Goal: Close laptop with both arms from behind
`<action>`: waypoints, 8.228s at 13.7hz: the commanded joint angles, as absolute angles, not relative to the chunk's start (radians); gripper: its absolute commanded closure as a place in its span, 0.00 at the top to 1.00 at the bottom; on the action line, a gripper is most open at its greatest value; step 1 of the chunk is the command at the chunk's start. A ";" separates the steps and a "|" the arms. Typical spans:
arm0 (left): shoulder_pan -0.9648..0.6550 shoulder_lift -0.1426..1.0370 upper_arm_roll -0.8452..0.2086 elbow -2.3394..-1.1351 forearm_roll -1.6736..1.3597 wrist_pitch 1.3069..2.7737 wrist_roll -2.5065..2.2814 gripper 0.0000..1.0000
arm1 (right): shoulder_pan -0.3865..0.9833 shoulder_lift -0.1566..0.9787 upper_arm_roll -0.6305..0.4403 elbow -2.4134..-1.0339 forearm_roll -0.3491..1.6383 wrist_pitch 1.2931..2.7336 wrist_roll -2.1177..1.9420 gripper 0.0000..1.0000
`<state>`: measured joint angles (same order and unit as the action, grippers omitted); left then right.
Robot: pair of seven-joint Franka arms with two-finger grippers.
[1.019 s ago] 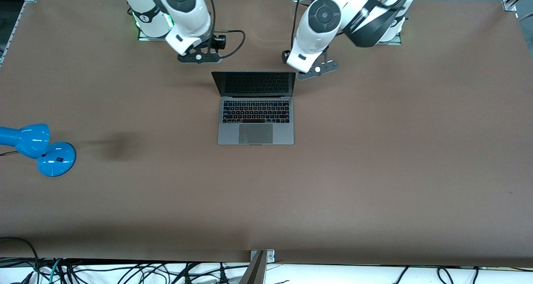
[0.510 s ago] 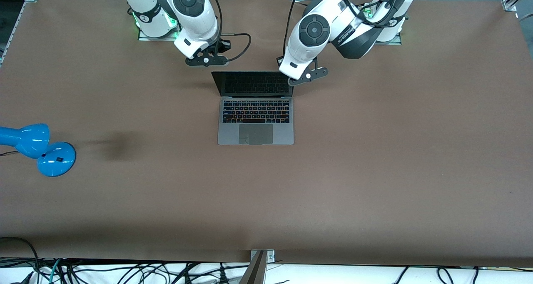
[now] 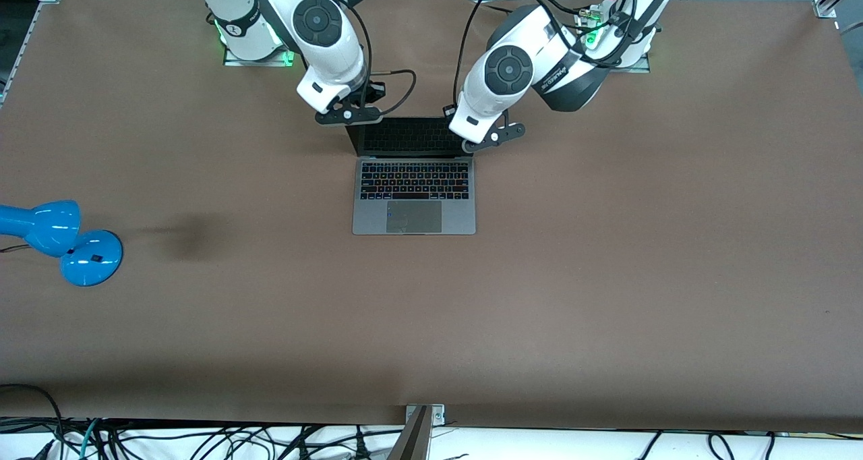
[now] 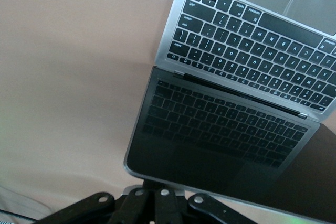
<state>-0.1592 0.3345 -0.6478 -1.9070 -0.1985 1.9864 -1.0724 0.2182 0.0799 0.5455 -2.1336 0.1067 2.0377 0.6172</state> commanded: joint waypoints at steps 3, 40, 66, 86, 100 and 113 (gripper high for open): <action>-0.153 0.382 -0.643 -1.849 -0.156 1.990 -1.066 0.00 | 0.210 0.176 0.538 -2.008 0.035 2.043 0.618 0.00; -0.205 0.810 -0.508 -1.586 0.081 2.198 -1.078 0.00 | 0.199 0.659 0.413 -1.666 -0.212 2.275 0.615 0.00; -0.210 0.631 -0.456 -1.591 0.084 2.074 -1.074 1.00 | 0.086 0.611 0.411 -1.554 -0.224 2.018 0.497 1.00; -0.034 0.049 -0.241 -1.592 0.066 1.577 -0.321 1.00 | -0.003 0.114 0.075 -1.555 -0.002 1.672 0.201 1.00; -0.098 -0.026 -0.023 -1.546 0.029 1.520 -0.109 1.00 | 0.025 -0.018 -0.035 -1.660 -0.014 1.614 0.018 1.00; -0.101 -0.032 -0.026 -1.649 -0.008 1.585 -0.141 1.00 | 0.025 -0.017 -0.034 -1.654 -0.015 1.614 0.018 1.00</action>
<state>-0.0886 -0.0209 -0.0371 -1.6358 -0.0017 1.5750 -0.1351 0.0206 -0.0069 -0.0266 -1.6512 -0.0200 1.6078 0.0330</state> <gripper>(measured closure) 0.000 0.000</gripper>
